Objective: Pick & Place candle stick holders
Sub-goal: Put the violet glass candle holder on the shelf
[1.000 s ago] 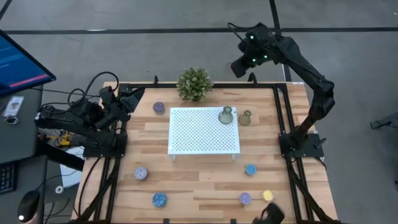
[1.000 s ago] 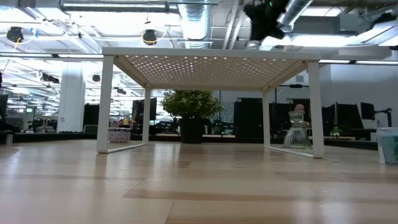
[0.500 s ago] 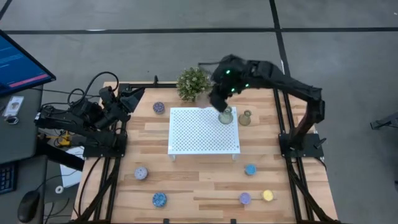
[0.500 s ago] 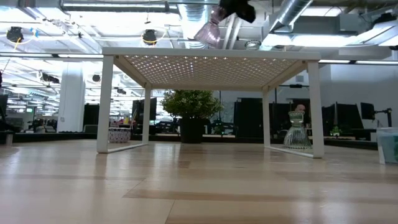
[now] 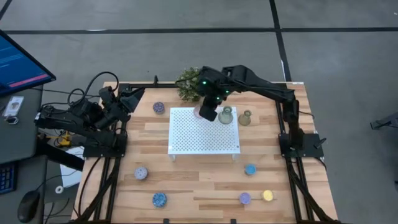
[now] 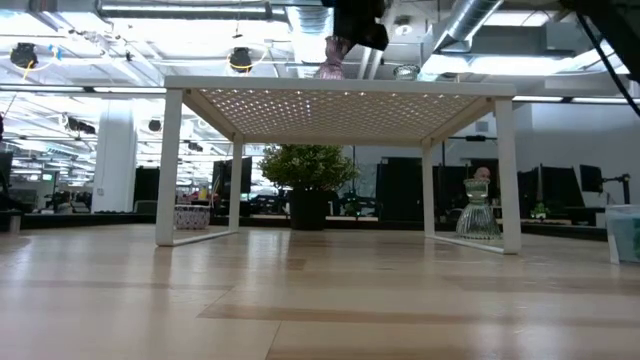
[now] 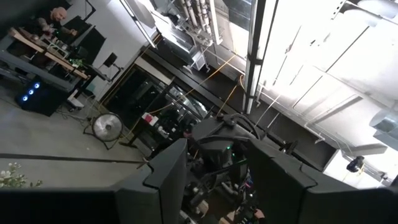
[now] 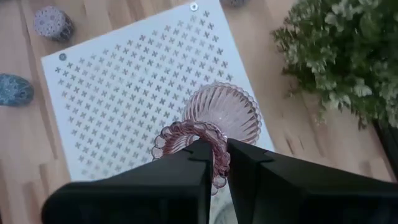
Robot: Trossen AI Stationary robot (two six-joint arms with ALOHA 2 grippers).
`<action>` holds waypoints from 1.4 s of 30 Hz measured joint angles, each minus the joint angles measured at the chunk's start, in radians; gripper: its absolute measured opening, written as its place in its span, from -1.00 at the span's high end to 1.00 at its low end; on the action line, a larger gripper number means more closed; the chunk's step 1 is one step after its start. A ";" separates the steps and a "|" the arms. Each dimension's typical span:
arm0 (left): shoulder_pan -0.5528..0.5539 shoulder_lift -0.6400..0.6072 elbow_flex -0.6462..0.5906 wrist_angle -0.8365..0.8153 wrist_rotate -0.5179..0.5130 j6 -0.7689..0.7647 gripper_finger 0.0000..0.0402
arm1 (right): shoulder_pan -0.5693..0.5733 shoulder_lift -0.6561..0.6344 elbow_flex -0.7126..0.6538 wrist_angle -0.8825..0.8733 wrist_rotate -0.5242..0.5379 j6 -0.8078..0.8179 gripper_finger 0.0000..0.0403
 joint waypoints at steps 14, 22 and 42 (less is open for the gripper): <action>0.000 0.000 0.000 0.000 0.001 0.001 0.17 | -0.040 0.026 -0.014 -0.028 -0.011 -0.038 0.91; 0.000 0.000 0.000 0.000 0.001 0.001 0.17 | -0.071 0.026 -0.014 -0.045 -0.064 -0.064 0.91; 0.000 0.000 0.000 0.000 0.001 0.001 0.17 | -0.066 0.024 -0.091 0.007 -0.095 -0.063 0.91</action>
